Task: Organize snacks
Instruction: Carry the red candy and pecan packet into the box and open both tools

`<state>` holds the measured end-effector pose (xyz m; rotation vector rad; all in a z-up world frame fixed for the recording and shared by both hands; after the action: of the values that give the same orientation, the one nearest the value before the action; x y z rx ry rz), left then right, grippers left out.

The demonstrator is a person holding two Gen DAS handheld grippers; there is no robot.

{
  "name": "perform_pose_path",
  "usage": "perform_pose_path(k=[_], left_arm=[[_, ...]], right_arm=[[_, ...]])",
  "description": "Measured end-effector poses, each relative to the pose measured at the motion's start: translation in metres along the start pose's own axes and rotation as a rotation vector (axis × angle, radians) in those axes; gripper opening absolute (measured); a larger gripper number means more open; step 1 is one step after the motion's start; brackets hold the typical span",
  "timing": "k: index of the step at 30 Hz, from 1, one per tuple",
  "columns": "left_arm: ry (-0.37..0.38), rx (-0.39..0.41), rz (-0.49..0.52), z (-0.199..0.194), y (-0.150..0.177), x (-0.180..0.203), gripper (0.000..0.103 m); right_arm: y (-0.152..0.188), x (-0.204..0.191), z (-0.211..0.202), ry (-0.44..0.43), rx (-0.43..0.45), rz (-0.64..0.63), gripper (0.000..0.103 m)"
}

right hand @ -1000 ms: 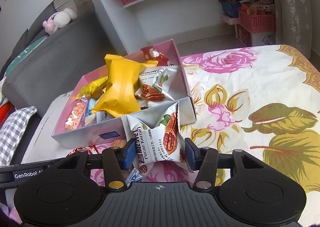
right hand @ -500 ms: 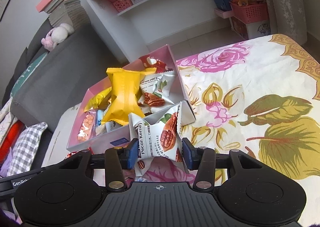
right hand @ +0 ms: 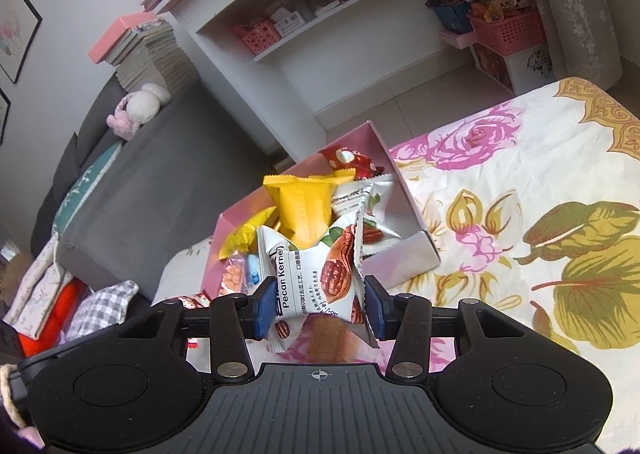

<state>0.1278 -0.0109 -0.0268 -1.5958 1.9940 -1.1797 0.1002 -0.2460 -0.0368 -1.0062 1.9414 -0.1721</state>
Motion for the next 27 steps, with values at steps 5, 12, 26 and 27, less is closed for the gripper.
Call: perform_pose_path(k=[5,12,26,27], left_arm=[[-0.003,0.037,0.019,0.011,-0.005,-0.004,0.025],[0.016,0.053,0.029,0.028,-0.002,-0.012,0.025],[0.001,0.031,0.119,0.04,0.006,-0.009,0.026],[0.001,0.031,0.121,0.04,0.006,-0.008,0.026]], right_arm=[[-0.004,-0.025,0.008,-0.056,0.023,0.023,0.045],[-0.009,-0.045,0.032,-0.077,0.044,0.044,0.045],[-0.007,-0.067,0.08,-0.065,0.021,-0.048,0.045],[-0.006,-0.067,0.082,-0.061,0.019,-0.052,0.045]])
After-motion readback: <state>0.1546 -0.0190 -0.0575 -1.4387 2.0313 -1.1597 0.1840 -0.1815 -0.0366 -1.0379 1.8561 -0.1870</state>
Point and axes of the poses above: each gripper's, at about its wrist camera, not at the fingertips, and z roughly the way its jaws point, x to its right, y to its underside, the point moved 4 cm from there along z, roughly the way its jaws point, and after that the axes turned 13 degrees about z, right-handed, at the moved point
